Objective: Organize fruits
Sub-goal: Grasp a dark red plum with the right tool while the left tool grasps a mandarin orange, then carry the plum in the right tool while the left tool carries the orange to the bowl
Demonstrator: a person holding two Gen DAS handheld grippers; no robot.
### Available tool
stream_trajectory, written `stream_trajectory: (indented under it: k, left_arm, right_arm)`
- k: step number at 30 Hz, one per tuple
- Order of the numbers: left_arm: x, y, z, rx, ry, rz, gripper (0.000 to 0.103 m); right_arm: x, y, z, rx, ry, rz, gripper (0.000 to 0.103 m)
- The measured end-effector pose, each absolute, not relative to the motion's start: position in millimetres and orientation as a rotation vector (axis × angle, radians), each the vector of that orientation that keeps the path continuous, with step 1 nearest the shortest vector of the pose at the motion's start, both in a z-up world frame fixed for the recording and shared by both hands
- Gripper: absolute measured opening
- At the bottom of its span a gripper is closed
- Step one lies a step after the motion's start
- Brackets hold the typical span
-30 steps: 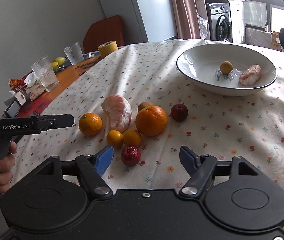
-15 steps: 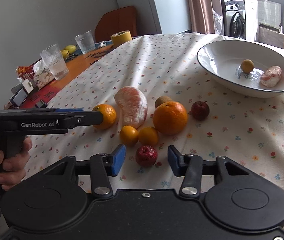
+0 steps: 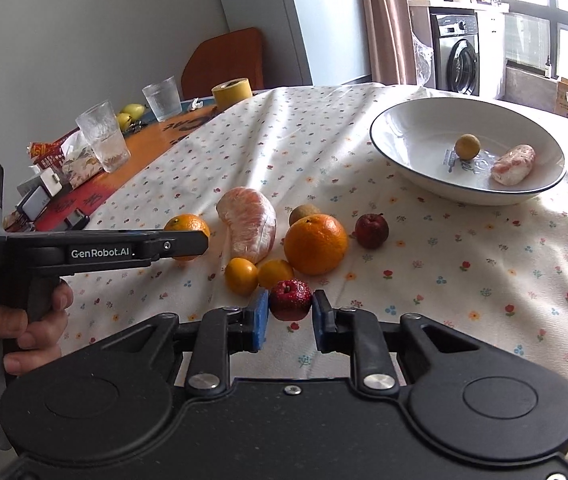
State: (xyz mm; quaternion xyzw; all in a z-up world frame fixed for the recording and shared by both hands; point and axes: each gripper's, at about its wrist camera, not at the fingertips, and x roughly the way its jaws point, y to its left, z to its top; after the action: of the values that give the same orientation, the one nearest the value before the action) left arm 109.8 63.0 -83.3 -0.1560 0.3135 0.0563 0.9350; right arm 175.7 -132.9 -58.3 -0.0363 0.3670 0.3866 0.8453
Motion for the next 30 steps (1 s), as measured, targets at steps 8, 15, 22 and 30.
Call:
stream_trajectory:
  k: [8, 15, 22, 30]
  left_arm:
    - [99, 62, -60, -0.311, 0.575, 0.122, 0.036]
    - [93, 59, -48, -0.303, 0.545, 0.117, 0.036]
    - [93, 55, -39, -0.292, 0.527, 0.108, 0.036]
    - [102, 52, -29, -0.258, 0.517, 0.108, 0.036]
  right_arm:
    - [178, -145, -43, -0.040, 0.721, 0.784, 0.021]
    - [180, -158, -30, -0.013, 0.682, 0.756, 0.021]
    - [183, -172, -23, 0.016, 0.663, 0.728, 0.021]
    - [190, -186, -22, 0.045, 0.646, 0.704, 0.021]
